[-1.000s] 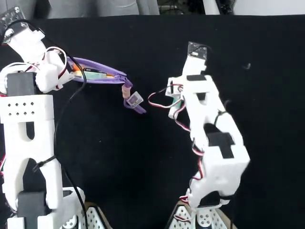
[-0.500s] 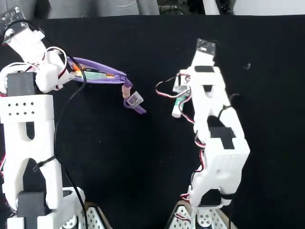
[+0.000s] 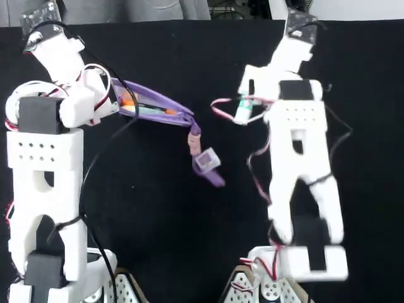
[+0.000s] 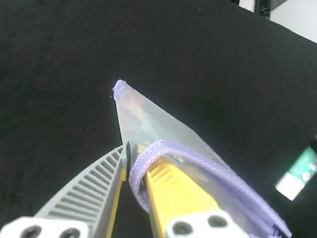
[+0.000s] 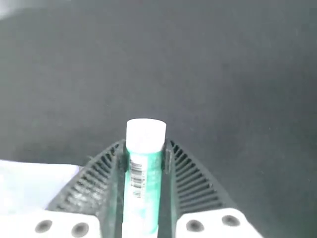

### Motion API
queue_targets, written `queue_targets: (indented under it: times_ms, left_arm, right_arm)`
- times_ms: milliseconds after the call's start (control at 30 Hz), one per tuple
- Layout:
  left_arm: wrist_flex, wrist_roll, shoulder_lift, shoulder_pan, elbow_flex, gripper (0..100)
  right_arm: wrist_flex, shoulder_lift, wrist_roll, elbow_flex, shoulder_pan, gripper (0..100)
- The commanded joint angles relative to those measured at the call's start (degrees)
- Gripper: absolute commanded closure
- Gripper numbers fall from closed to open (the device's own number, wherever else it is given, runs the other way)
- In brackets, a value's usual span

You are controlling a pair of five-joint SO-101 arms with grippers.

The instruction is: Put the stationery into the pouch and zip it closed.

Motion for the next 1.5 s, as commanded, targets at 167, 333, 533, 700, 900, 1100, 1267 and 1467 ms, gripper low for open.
queue_targets:
  times_ms: [167,333,533,700,900,1100,1267,1467]
  left_arm:
    - [-0.1,-2.5,-1.1,3.8,-0.7,97]
    - [-1.9,-2.5,-1.1,3.6,0.7,97]
    - [-7.5,-2.6,-1.1,3.6,7.3,97]
    - [-9.4,-2.6,-1.1,3.6,8.5,97]
    - [-9.5,-2.6,-1.1,3.6,8.5,97]
    - [-9.5,-2.6,-1.1,3.6,8.5,97]
    - [-9.5,-2.6,-1.1,3.6,8.4,97]
    - [-11.4,-2.6,1.1,0.8,9.1,97]
  right_arm:
    - [-22.6,-23.7,9.1,20.1,-5.2,98.8]
    - [-37.0,-34.7,14.5,32.4,-7.0,98.8]
    - [-47.3,-43.6,20.8,41.0,-13.2,98.8]
    - [-56.4,-48.7,25.6,45.4,-19.4,98.8]
    - [-65.3,-55.0,27.8,50.3,-26.4,98.8]
    - [-76.1,-55.3,29.6,57.5,-31.7,98.8]
    - [-86.3,-47.6,29.4,60.6,-32.1,98.8]
    - [-90.5,-40.0,28.8,60.5,-31.9,98.8]
